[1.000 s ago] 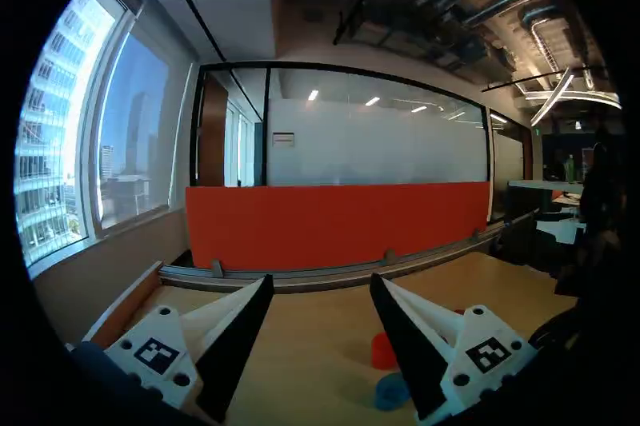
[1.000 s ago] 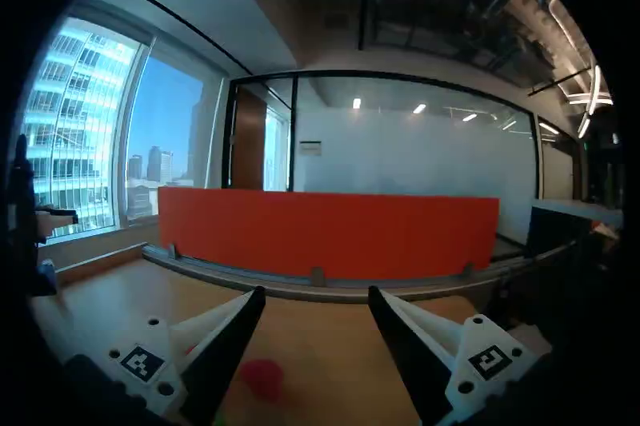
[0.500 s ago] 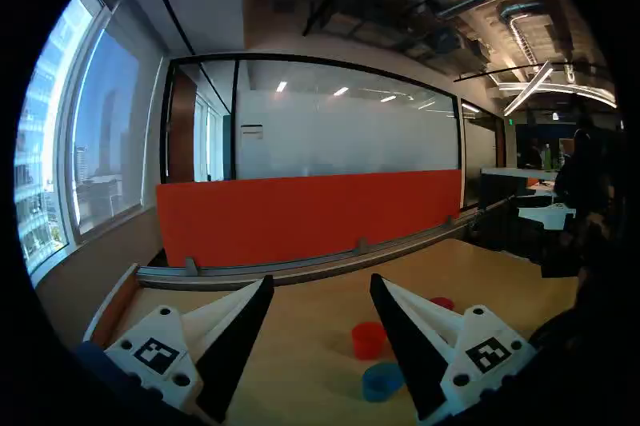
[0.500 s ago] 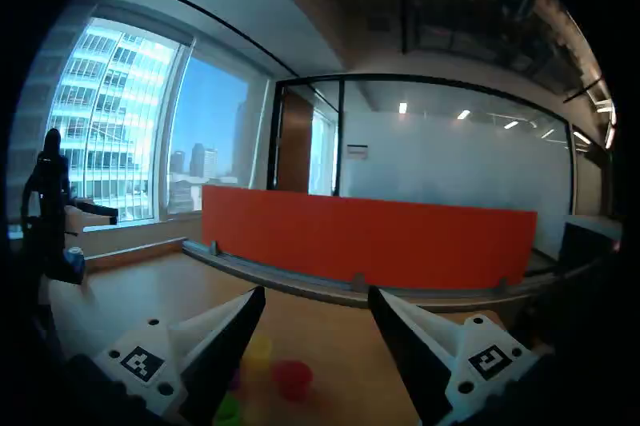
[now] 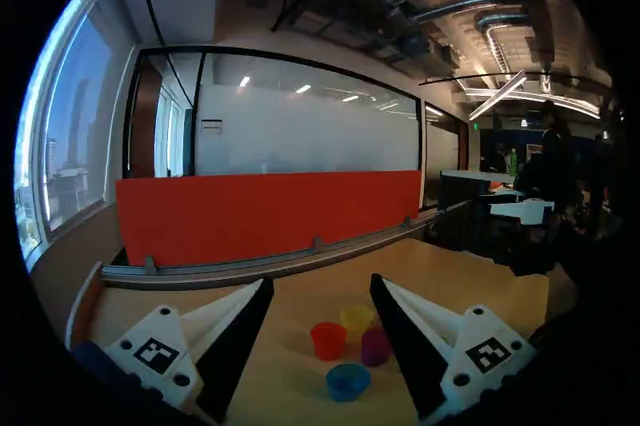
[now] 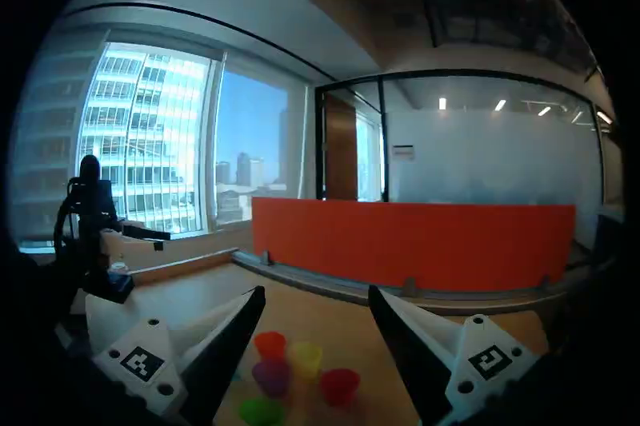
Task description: Pour water
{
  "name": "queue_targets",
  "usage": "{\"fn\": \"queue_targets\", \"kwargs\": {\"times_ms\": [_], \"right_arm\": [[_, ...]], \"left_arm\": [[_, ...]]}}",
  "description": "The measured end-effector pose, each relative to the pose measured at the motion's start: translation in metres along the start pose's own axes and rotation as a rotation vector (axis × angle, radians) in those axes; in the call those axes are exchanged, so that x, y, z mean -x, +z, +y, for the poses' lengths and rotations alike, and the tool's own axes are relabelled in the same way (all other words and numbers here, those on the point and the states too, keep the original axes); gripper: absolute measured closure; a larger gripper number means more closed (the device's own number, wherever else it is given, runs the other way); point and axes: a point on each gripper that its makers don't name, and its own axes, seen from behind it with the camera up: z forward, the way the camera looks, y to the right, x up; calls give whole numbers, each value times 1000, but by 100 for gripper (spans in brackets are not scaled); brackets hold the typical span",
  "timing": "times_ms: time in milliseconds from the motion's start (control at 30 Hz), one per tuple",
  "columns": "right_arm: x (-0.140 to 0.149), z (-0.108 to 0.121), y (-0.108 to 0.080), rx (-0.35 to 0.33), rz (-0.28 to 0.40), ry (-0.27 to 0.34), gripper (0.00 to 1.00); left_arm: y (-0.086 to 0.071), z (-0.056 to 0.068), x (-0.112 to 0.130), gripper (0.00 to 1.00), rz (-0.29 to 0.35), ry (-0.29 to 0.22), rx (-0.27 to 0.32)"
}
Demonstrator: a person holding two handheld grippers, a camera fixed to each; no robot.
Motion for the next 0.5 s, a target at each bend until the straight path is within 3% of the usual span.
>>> {"fn": "queue_targets", "kwargs": {"times_ms": [200, 500], "right_arm": [[0, -11, 2, -52, -11, -9, 1], [21, -22, 0, -127, -91, -44, 1]], "left_arm": [[3, 5, 4, 11, -8, 3, 24], [6, 16, 20, 11, -62, 20, 70]]}}
